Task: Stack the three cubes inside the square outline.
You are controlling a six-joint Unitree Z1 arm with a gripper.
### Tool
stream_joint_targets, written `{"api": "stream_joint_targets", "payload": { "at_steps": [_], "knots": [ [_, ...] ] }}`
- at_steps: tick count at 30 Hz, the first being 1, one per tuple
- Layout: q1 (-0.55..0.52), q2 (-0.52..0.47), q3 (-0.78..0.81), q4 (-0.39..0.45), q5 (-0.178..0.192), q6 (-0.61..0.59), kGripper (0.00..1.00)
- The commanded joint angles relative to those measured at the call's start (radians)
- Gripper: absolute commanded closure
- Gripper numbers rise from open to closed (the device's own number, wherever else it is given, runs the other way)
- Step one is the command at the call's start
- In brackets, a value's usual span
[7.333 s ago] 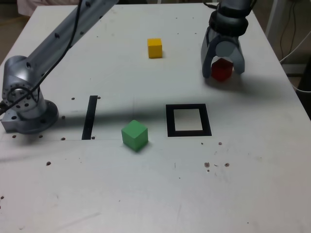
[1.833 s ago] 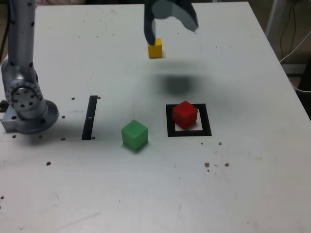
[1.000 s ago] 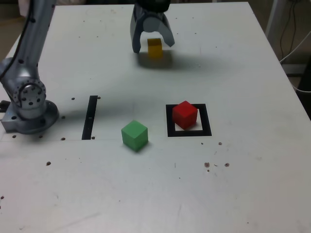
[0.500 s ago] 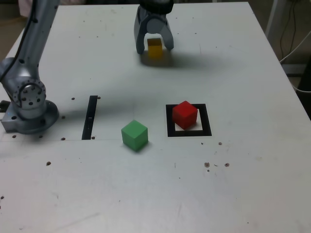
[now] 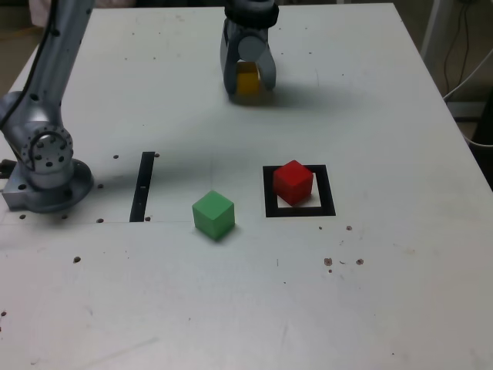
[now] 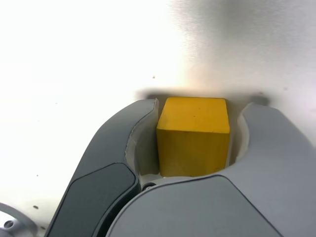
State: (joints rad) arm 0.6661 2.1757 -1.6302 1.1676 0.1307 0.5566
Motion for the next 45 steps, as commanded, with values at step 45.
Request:
{"api": "stream_joint_targets", "payload": {
  "at_steps": [45],
  "knots": [
    [-0.731,-0.185,-0.163,0.325,-0.042,-0.63,0.75]
  ]
}}
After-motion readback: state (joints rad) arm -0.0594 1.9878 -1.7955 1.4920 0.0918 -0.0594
